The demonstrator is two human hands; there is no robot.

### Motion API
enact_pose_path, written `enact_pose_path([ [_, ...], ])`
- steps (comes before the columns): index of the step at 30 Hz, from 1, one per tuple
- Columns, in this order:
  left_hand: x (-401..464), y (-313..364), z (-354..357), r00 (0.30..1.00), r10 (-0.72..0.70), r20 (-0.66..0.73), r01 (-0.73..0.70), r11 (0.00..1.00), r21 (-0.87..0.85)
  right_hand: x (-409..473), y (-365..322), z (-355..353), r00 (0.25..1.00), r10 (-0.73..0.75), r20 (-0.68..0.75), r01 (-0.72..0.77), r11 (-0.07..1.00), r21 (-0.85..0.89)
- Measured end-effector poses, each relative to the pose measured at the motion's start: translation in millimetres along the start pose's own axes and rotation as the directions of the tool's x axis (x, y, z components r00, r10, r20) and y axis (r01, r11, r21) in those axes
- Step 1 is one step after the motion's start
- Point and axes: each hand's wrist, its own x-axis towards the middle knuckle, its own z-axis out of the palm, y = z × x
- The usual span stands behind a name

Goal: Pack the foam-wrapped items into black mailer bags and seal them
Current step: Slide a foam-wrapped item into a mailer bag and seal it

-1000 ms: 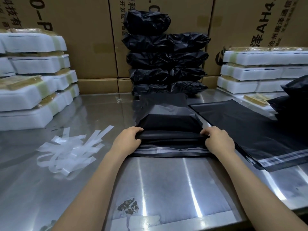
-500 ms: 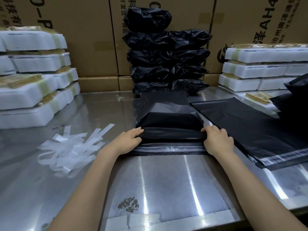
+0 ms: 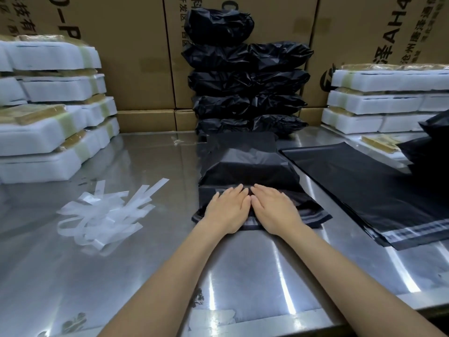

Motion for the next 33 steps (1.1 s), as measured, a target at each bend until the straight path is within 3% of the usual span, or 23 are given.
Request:
enact_pose_path([
  [3, 2, -10, 4, 0.997, -0.073, -0.022, 0.074, 0.997, 0.024, 0, 13, -1, 0.994, 0.106, -0.031, -0.106, 0.994, -0.009],
  [9, 2, -25, -1, 0.949, -0.204, -0.242, 0.217, 0.976, 0.027, -1, 37, -13, 0.922, 0.36, -0.143, -0.363, 0.932, 0.008],
  [13, -6, -43, -7, 0.905, -0.353, -0.237, 0.364, 0.932, 0.003, -5, 46, -11, 0.884, 0.431, -0.179, -0.445, 0.894, -0.047],
  [16, -11, -48, -10, 0.9, -0.374, -0.225, 0.376, 0.926, -0.036, -8, 47, -10, 0.871, 0.456, -0.181, -0.472, 0.88, -0.053],
  [18, -15, -49, -15, 0.89, -0.379, -0.253, 0.349, 0.924, -0.158, -11, 46, -10, 0.872, 0.454, -0.184, -0.467, 0.883, -0.036],
  [21, -27, -55, -24, 0.845, -0.445, -0.295, 0.261, 0.826, -0.499, -15, 44, -17, 0.883, 0.351, -0.311, -0.362, 0.932, 0.022],
  [24, -42, -67, -33, 0.851, -0.427, -0.305, 0.25, 0.841, -0.48, -20, 30, -23, 0.865, 0.114, -0.489, -0.105, 0.993, 0.046],
  [26, -51, -76, -40, 0.871, -0.432, -0.235, 0.303, 0.847, -0.436, -23, 16, -24, 0.841, -0.045, -0.539, 0.045, 0.999, -0.013],
  [28, -58, -84, -47, 0.893, -0.438, -0.104, 0.347, 0.818, -0.458, -24, 2, -22, 0.839, -0.172, -0.516, 0.142, 0.985, -0.099],
  [30, -64, -89, -52, 0.922, -0.386, 0.025, 0.352, 0.811, -0.466, -24, -11, -21, 0.884, -0.212, -0.417, 0.192, 0.977, -0.091],
  [33, -67, -91, -60, 0.953, -0.273, 0.136, 0.304, 0.822, -0.481, -23, -37, -17, 0.946, -0.182, -0.269, 0.227, 0.963, 0.146],
])
